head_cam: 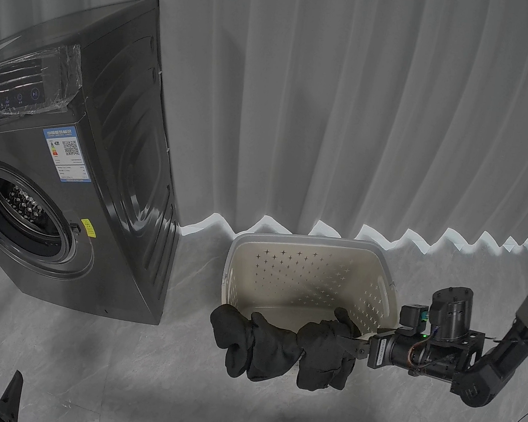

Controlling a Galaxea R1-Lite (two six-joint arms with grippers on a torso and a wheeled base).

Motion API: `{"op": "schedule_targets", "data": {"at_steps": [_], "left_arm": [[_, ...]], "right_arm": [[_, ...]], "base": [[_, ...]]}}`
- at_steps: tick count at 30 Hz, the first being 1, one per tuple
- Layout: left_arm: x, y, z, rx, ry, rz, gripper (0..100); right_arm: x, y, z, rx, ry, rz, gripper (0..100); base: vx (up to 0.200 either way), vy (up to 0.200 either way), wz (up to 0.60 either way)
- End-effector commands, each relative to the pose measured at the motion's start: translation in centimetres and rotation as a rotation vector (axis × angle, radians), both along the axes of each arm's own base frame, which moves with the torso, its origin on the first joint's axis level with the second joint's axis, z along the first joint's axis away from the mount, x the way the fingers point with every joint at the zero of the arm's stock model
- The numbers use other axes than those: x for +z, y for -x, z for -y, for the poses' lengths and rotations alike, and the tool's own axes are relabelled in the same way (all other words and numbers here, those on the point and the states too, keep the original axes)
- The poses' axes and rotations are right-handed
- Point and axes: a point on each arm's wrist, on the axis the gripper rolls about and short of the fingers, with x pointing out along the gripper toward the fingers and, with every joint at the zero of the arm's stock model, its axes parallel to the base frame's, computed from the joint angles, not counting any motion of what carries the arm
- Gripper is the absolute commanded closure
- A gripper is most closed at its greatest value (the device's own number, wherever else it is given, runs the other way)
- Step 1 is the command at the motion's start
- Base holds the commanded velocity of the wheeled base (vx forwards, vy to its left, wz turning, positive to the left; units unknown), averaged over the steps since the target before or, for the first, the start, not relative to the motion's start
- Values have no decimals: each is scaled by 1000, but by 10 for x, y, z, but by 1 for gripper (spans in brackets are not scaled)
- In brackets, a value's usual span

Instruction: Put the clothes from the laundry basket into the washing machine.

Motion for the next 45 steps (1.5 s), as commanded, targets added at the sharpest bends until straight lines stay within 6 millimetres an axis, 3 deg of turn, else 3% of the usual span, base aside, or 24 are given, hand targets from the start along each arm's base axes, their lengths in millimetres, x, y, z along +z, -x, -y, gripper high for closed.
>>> {"op": "schedule_targets", "data": {"at_steps": [1,9,29,44,45], "left_arm": [[-5,0,0,1,0,-1,0],[-5,0,0,1,-3,-1,0],[-5,0,0,1,-3,-1,0],[-5,0,0,2,1,-1,0],[-5,0,0,4,1,0,0]], "right_arm": [[-30,-17,-15,-23,24,-40,0],[-51,-32,-23,-50,46,-53,0],[-81,-56,-40,-35,53,-54,0],[-85,-64,-42,-50,64,-37,0],[-85,-65,-42,-52,63,-34,100]], "base": [[0,0,0],[0,0,0],[0,0,0],[0,0,0],[0,0,0]]}}
